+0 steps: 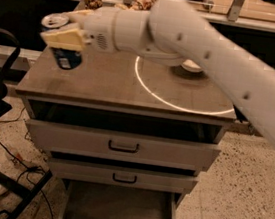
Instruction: Place pepsi can into bottom drawer
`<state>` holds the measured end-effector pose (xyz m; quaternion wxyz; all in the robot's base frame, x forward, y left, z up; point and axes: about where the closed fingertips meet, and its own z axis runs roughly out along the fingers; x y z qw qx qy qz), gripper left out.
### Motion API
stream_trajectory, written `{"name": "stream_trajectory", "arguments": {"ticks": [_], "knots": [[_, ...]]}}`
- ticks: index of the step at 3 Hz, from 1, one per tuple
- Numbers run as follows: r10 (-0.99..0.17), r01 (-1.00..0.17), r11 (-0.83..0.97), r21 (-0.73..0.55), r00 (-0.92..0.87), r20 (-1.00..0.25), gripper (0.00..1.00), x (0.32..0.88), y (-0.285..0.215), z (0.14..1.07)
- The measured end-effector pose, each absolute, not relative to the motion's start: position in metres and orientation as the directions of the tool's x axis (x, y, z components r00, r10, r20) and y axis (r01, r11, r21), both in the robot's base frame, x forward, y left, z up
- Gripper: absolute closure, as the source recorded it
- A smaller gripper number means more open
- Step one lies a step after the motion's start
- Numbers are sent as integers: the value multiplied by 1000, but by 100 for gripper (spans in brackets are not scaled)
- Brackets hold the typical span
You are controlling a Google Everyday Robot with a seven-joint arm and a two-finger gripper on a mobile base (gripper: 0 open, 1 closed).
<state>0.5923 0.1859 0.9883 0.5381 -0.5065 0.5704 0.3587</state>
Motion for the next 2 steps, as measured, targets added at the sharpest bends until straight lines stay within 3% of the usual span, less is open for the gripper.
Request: {"name": "stream_trajectory", "arguments": {"ticks": [2], "knots": [[-374, -957, 272, -96, -13, -927, 100, 457, 69, 964]]}}
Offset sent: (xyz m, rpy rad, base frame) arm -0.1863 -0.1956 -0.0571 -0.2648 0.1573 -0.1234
